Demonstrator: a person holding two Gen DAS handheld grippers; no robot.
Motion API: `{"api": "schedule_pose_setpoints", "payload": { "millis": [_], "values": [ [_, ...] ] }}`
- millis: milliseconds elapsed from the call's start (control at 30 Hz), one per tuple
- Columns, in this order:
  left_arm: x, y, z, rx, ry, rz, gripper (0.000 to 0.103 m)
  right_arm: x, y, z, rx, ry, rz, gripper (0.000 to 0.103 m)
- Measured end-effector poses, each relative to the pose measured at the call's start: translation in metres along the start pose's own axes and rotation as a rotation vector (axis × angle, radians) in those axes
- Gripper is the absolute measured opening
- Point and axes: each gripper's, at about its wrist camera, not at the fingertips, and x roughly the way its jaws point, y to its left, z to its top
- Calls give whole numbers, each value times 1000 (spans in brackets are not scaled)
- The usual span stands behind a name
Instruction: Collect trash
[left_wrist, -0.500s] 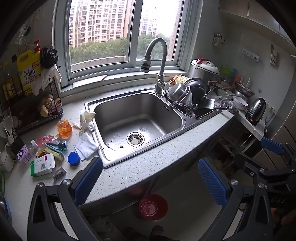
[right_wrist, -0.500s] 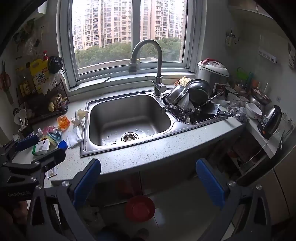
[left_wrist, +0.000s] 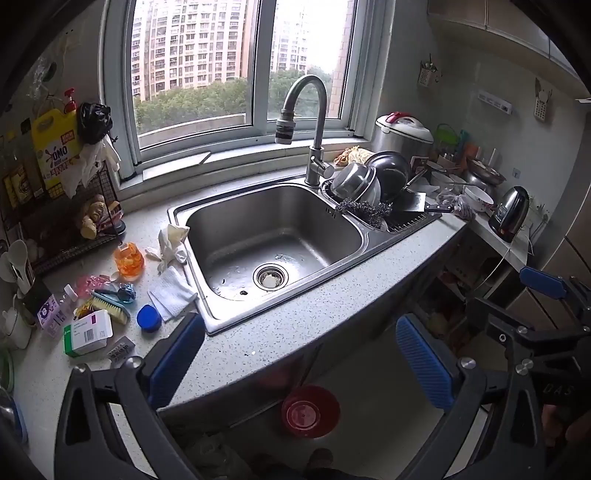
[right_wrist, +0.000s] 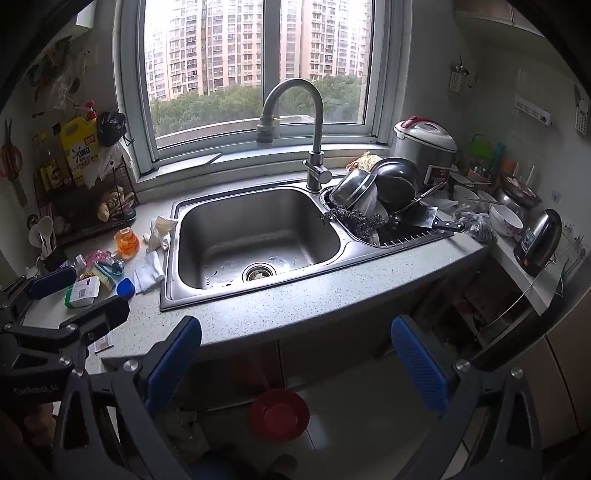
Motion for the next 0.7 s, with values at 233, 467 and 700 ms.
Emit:
{"api": "schedule_pose_setpoints", "payload": {
  "millis": [233,467,700],
  "values": [
    [-2,-2,-2,14,1,-5,103,-2,1,-2,9,5,-2,103],
    [-3,-5,-2,20,3,-8,103,-1,0,-3,19,6,0,103],
    [-6,-7,0,32,-6,-2,103,-4,-1,-3,22,-5,2,103]
  ]
}}
